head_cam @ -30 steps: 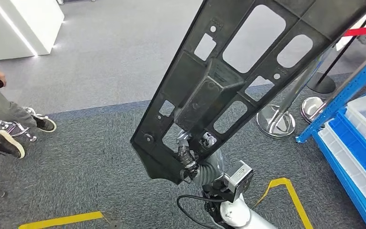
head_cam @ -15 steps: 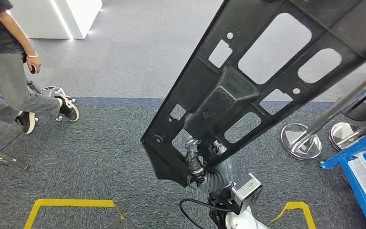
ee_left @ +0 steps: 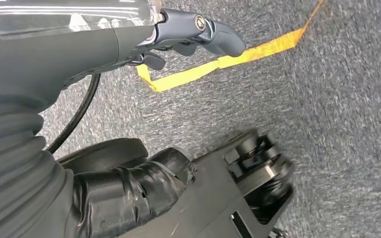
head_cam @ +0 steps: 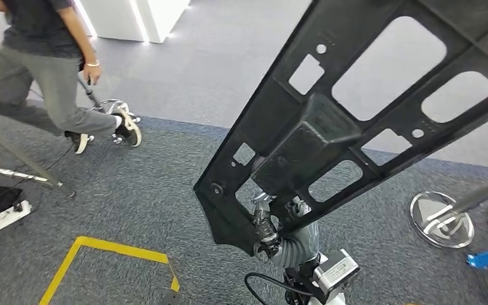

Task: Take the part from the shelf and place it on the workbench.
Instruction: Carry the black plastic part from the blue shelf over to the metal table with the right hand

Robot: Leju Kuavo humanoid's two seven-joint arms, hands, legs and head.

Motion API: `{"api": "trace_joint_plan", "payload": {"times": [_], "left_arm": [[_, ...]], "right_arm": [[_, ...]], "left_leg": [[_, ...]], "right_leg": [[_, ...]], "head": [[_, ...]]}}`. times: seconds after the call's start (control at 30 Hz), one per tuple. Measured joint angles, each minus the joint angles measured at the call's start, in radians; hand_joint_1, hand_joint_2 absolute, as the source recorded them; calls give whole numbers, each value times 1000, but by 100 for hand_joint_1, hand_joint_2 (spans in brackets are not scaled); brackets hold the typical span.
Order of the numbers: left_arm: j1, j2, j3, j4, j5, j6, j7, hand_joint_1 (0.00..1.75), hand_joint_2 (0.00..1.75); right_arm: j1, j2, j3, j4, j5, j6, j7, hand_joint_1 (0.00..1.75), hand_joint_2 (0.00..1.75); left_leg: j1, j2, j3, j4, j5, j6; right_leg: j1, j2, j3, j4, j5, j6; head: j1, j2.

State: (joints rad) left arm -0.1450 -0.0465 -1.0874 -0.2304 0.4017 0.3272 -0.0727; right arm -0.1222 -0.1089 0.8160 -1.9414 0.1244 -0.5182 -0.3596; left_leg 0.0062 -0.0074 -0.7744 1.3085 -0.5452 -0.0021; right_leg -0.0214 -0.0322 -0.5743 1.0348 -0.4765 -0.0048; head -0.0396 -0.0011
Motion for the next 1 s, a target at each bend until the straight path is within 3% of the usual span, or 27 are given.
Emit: {"api": "trace_joint_plan", "payload": {"times": [0.03, 0.07, 0.13, 0.2, 0.27, 0.3, 0.37, 0.43, 0.47, 0.5, 0.53, 0.57, 0.63, 0.7, 0.77, 0.8, 0.87, 0.93, 1.0], "left_arm": [[-1, 0, -5, 0, -2, -2, 1, 0, 175], [-2, 0, -9, 0, -4, -4, 3, 0, 175], [-8, 0, -14, 0, -10, -7, 5, 0, 175], [-18, 0, -20, 0, -15, -9, 5, 0, 175], [-23, 2, -28, 0, -17, -9, 5, 0, 175], [-23, 3, -31, 0, -18, -10, 4, 0, 175], [-26, 4, -33, 0, -18, -14, 3, 0, 175], [-32, 5, -34, 0, -19, -18, 2, 0, 175], [-35, 5, -35, 0, -21, -19, 1, 0, 175], [-36, 5, -36, 0, -22, -19, 0, 0, 175], [-37, 5, -38, 0, -24, -19, 0, 0, 175], [-37, 5, -39, 0, -26, -19, 0, 0, 175], [-41, 5, -41, 0, -26, -19, 2, 0, 175], [-47, 6, -42, 0, -21, -19, 4, 0, 175], [-49, 10, -43, 0, -12, -19, 5, 0, 175], [-49, 13, -43, 0, -7, -19, 5, 0, 175], [-50, 19, -43, 0, 2, -19, 4, 0, 175], [-54, 21, -43, 0, 6, -19, 1, 0, 175], [-55, 22, -43, 0, 8, -19, 0, 0, 175]], "right_arm": [[2, 0, 0, -3, 7, -3, 4, 175, 175], [3, 0, 0, -8, 14, -7, 8, 175, 175], [4, 0, 0, -19, 28, -16, 12, 175, 175], [4, 0, 0, -29, 39, -24, 16, 175, 175], [6, -1, 0, -37, 47, -28, 21, 175, 175], [6, -1, 0, -40, 50, -28, 23, 175, 175], [5, -2, 0, -49, 55, -29, 26, 175, 175], [7, -6, 0, -54, 58, -33, 26, 175, 175], [9, -7, 0, -55, 60, -37, 25, 175, 175], [12, -8, 0, -55, 62, -43, 25, 175, 175], [13, -9, 0, -56, 65, -51, 25, 175, 175], [14, -9, 0, -58, 67, -57, 24, 175, 175], [14, -10, 0, -62, 71, -65, 24, 175, 175], [14, -11, 0, -66, 70, -65, 25, 175, 175], [12, -12, 0, -66, 62, -60, 25, 175, 175], [8, -12, 0, -66, 54, -55, 24, 175, 175], [2, -12, 0, -65, 39, -46, 21, 175, 175], [1, -12, 0, -63, 31, -42, 19, 175, 175], [1, -12, 0, -60, 27, -42, 17, 175, 175]], "left_leg": [[1, 3, 6, -18, 21, 0], [2, 11, 34, -75, 56, 2], [-7, 50, 104, -211, 107, 11], [-18, 71, 134, -272, 115, 23], [-21, 50, 137, -278, 115, 33], [-20, 39, 142, -285, 116, 38], [-14, 18, 155, -298, 120, 51], [-14, -3, 159, -300, 120, 60], [-14, -15, 159, -298, 119, 62], [-15, -30, 159, -296, 117, 63], [-15, -46, 160, -293, 114, 63], [-14, -61, 161, -287, 111, 60], [-12, -90, 158, -272, 101, 52], [-11, -114, 150, -261, 96, 41], [-7, -135, 142, -263, 99, 29], [-5, -132, 140, -262, 97, 25], [-4, -87, 118, -218, 71, 15], [-3, -26, 60, -104, 20, 6], [-1, -4, 5, -8, -8, 0]], "right_leg": [[1, -13, 3, 0, -3, 1], [1, -25, 8, 0, -7, 3], [4, -46, 18, 0, -15, 9], [8, -64, 23, -2, -21, 19], [8, -79, 30, -6, -25, 30], [6, -74, 33, -3, -30, 35], [4, -31, 13, 51, -64, 41], [3, 16, -54, 175, -119, 39], [3, 25, -90, 235, -137, 39], [3, 29, -115, 266, -136, 39], [2, 31, -123, 262, -115, 39], [1, 36, -111, 219, -77, 39], [-4, 73, -61, 92, -9, 40], [-7, 107, -32, 26, 8, 37], [-5, 99, -27, 21, 6, 27], [-5, 87, -24, 17, 8, 21], [-7, 62, -16, 6, 11, 8], [-4, 33, -12, 2, 9, 1], [-1, 3, -10, 3, 4, -2]], "head": [[0, 0], [0, 0], [0, 0], [1, 0], [1, 0], [2, 0], [4, 0], [9, 0], [11, 0], [11, 0], [11, 0], [11, 0], [11, 0], [10, 0], [10, 0], [10, 0], [4, 0], [-1, 0], [-1, 0]]}}
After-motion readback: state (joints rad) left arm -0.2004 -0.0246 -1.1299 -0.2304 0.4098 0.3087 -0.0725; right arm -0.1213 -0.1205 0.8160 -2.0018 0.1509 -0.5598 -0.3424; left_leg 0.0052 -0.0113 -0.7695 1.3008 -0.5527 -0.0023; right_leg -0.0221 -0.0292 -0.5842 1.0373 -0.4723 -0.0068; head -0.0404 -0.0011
